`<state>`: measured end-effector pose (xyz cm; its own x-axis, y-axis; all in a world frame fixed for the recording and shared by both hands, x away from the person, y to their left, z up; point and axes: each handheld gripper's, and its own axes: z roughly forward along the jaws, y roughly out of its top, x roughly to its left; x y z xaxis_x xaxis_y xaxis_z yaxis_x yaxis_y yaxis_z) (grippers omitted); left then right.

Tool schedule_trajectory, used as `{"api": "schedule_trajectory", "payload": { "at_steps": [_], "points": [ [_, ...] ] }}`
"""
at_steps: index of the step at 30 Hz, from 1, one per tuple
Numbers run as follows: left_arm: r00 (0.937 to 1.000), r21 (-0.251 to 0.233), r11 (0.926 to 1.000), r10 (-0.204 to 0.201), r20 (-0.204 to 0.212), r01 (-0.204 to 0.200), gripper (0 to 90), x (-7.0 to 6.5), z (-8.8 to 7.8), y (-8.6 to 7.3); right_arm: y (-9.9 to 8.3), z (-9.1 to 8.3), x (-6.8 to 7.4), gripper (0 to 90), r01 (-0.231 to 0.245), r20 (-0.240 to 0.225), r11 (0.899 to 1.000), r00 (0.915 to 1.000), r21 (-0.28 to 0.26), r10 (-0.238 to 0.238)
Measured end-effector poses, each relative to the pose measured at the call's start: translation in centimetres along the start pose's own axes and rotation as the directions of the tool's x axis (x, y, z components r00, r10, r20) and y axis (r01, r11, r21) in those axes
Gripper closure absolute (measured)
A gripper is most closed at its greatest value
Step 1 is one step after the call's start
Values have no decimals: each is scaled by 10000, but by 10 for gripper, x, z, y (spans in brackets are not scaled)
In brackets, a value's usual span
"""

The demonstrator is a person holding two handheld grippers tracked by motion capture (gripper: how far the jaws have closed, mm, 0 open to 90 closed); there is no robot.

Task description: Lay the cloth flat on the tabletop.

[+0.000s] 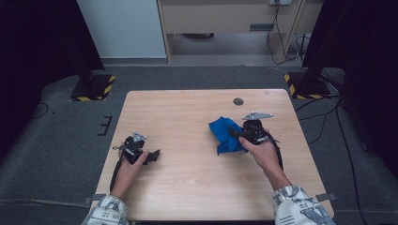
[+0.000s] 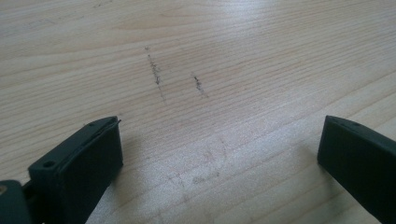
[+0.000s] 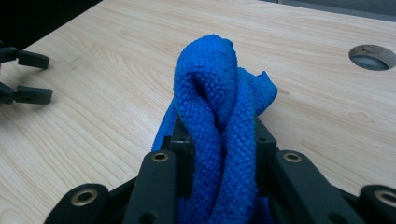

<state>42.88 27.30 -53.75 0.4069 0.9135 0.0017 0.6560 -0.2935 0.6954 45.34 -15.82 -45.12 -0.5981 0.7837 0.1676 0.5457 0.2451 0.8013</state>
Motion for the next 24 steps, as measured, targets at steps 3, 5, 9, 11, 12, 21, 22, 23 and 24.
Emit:
{"api": "schedule_trajectory", "payload": {
  "at_steps": [3, 5, 9, 11, 12, 21, 22, 23, 24],
  "points": [
    [10000, 2, 10000, 2, 3, -2, 0, 0, 0, 0, 2, 1, 6, 704, -104, -10, 9999, 9999, -93, 104],
    [10000, -2, 10000, 9, 9, -9, 0, 0, 0, 0, 4, 3, 9, 703, -169, -84, 9998, 9998, -112, 168],
    [10000, -1, 10000, 11, 13, -11, 0, 0, 0, 0, 7, 6, 16, 702, -93, -210, 9999, 9997, -142, 90],
    [10000, -1, 10000, 12, 13, -12, 0, 0, 0, 0, 9, 9, 22, 701, -44, -276, 9999, 9996, -148, 40],
    [10000, -1, 10000, 12, 13, -12, 0, 0, 0, 0, 9, 9, 22, 701, -44, -276, 9999, 9996, -148, 40],
    [10000, -2, 10000, 23, 23, -23, 0, 0, 0, 0, 13, 21, 43, 700, 161, -549, 9999, 9984, 8, -161],
    [10000, -1, 10000, 28, 28, -28, 0, 0, 0, 0, 13, 23, 45, 698, 173, -589, 9998, 9981, 17, -172],
    [10000, -1, 10000, 28, 28, -28, 0, 0, 0, 0, 13, 23, 45, 698, 173, -589, 9998, 9981, 17, -172],
    [10000, -2, 10000, 28, 28, -28, 0, 0, 0, 0, 13, 26, 50, 694, 224, -659, 9997, 9976, 44, -220]
  ]
}}
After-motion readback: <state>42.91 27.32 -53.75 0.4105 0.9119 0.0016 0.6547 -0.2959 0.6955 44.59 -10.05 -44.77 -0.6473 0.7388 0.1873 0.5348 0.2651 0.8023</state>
